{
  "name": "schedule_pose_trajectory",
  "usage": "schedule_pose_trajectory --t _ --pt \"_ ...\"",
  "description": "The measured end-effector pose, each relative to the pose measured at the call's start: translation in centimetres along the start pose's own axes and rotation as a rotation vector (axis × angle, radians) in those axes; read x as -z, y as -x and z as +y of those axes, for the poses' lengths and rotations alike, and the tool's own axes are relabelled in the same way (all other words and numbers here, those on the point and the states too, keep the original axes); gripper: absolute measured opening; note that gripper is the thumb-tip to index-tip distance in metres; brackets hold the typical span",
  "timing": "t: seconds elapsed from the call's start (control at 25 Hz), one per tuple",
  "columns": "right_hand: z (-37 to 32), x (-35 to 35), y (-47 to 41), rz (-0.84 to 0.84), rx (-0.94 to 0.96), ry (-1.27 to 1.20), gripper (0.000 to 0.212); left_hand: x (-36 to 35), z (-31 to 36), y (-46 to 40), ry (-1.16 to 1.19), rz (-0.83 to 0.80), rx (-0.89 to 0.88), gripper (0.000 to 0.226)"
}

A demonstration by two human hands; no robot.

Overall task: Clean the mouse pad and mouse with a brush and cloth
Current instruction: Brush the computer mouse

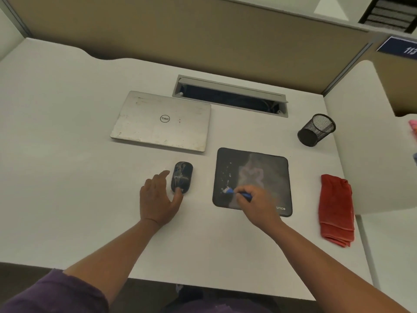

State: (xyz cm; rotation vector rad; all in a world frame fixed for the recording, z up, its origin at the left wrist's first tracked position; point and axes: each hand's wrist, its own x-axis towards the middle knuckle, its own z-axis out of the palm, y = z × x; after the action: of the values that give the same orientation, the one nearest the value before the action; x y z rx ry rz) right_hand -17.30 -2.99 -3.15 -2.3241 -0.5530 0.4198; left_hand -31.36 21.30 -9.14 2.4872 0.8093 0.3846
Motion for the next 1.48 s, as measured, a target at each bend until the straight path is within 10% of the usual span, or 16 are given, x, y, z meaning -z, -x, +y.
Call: schedule_pose_trajectory --t 0.36,0.6,1.0,1.48 --pt "9.0 10.0 0.1 -0.007 -0.218 0.447 0.016 -6.4 14.3 1.0 -0.077 -0.341 -0.574 0.043" --pt "11.9 13.1 -0.5 -0.248 -0.215 0.375 0.017 -9.4 20.3 -0.6 -0.348 -0.613 -0.546 0.054" --pt "13.8 15.4 -1.9 -0.300 0.139 0.448 0.016 -10.9 25.8 -2.0 -0.482 -0.714 -0.282 0.031" --pt "14.6 18.4 -6.3 -0.282 0.096 -0.009 0.009 -10.7 28.0 -5.8 -0.597 -0.950 -0.219 0.045"
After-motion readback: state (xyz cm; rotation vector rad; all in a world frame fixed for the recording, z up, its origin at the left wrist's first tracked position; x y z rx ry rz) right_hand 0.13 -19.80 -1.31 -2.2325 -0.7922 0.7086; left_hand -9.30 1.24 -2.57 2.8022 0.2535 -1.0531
